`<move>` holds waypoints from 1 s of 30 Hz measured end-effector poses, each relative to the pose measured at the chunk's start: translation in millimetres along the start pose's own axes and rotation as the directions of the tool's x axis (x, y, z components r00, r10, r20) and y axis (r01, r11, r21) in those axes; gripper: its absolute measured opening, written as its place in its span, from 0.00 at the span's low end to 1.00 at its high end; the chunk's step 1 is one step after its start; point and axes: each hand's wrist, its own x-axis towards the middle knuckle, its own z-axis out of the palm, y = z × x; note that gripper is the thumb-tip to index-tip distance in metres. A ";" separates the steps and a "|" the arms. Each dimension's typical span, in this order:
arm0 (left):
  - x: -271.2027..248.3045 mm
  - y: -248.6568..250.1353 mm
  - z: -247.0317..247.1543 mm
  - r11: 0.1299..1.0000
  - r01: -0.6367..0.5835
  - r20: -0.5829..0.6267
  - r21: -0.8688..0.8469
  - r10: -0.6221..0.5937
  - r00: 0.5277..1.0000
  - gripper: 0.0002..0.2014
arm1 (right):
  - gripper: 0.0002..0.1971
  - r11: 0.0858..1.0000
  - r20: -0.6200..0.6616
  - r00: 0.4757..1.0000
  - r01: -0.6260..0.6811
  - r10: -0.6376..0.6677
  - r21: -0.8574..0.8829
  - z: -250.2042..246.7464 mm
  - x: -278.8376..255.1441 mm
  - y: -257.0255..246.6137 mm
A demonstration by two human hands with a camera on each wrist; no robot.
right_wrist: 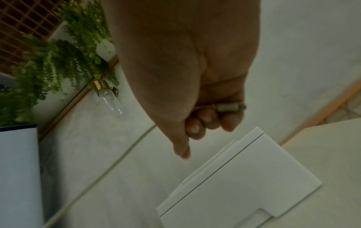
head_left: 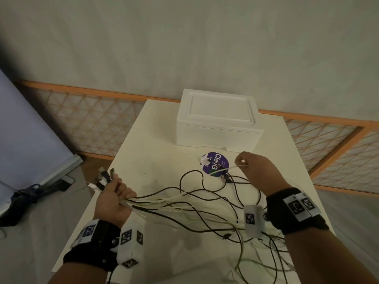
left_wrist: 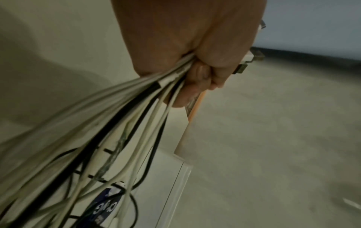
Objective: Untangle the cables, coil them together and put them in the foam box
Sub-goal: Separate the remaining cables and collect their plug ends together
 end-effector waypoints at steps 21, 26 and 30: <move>-35.2 -42.1 45.9 0.977 0.063 0.188 0.202 -0.102 0.977 0.25 | 0.13 0.966 0.508 0.833 0.259 -0.219 -0.009 78.6 -70.3 -61.1; -15.9 -41.7 8.8 0.979 0.138 0.000 0.148 -0.139 0.990 0.26 | 0.22 0.992 0.711 0.703 0.107 -0.025 -0.071 88.1 -80.7 7.2; -10.4 -57.3 6.7 0.953 0.171 -0.023 0.249 -0.171 0.985 0.28 | 0.18 0.939 0.417 0.904 -0.219 0.093 0.265 87.4 -60.0 48.4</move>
